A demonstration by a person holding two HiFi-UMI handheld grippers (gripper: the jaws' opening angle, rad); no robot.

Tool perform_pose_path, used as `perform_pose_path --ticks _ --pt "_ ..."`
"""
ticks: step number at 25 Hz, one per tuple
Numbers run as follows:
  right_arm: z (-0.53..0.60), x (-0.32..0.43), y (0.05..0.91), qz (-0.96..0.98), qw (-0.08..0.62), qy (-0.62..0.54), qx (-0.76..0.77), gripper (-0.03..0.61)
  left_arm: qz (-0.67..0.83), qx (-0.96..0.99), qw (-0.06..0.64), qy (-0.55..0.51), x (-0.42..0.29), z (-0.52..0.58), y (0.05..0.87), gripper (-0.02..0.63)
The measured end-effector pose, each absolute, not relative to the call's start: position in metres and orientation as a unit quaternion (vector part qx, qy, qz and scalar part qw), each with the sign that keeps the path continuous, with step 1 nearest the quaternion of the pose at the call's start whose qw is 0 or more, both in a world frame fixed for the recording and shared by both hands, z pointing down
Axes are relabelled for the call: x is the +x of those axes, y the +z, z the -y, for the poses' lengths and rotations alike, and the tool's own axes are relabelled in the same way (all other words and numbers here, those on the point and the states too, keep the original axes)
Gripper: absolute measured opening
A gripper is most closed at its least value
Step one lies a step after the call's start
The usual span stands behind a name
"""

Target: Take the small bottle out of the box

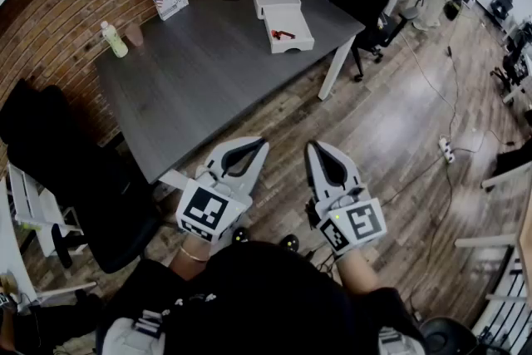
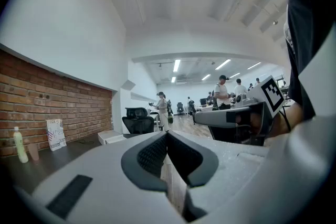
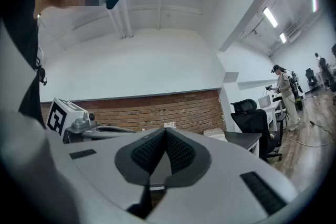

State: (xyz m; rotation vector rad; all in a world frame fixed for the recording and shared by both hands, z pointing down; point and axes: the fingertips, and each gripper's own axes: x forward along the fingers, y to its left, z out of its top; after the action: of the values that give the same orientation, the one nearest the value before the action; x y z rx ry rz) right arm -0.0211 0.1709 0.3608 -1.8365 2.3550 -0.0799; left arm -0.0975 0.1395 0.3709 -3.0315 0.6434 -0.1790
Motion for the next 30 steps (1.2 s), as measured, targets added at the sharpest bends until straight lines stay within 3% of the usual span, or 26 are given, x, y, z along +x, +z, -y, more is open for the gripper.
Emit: perform_pose_path --ticks 20,22,26,30 --pt "-0.180 -0.001 0.365 -0.764 0.082 -0.034 -0.639 0.003 -0.215 -0.975 0.019 -0.056 -0.094 -0.148 0.370 -0.002" --pt "-0.181 0.004 0.367 -0.765 0.081 -0.038 -0.638 0.045 -0.215 -0.975 0.018 -0.056 -0.088 -0.148 0.371 -0.002" --pt "-0.184 0.018 0.371 -0.765 0.078 -0.042 -0.638 0.046 -0.218 -0.974 0.006 -0.057 -0.076 -0.150 0.374 -0.002" --pt "-0.186 0.039 0.375 -0.764 0.072 -0.045 -0.640 0.091 -0.221 -0.974 0.012 -0.054 -0.057 -0.153 0.374 -0.002"
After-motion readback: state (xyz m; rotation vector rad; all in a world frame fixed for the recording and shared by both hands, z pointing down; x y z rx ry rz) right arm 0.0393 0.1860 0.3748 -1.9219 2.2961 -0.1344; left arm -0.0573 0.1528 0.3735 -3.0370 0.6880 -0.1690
